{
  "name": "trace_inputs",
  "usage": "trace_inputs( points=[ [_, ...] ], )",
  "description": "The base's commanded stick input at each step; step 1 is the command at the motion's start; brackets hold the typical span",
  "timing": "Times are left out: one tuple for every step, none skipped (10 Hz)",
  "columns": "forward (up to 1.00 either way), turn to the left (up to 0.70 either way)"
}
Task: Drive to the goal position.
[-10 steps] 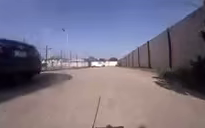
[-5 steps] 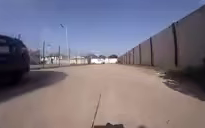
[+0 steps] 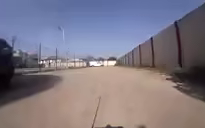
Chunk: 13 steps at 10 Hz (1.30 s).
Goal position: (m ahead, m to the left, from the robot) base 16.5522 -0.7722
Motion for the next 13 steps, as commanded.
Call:
trace_inputs(
  points=[
    [1.0, 0.0],
    [1.0, 0.0],
    [1.0, 0.0],
    [1.0, 0.0],
    [1.0, 0.0],
    [1.0, 0.0],
    [1.0, 0.0],
    [1.0, 0.0],
    [1.0, 0.0],
    [1.0, 0.0],
    [1.0, 0.0],
    [1.0, 0.0],
    [1.0, 0.0]
  ],
)
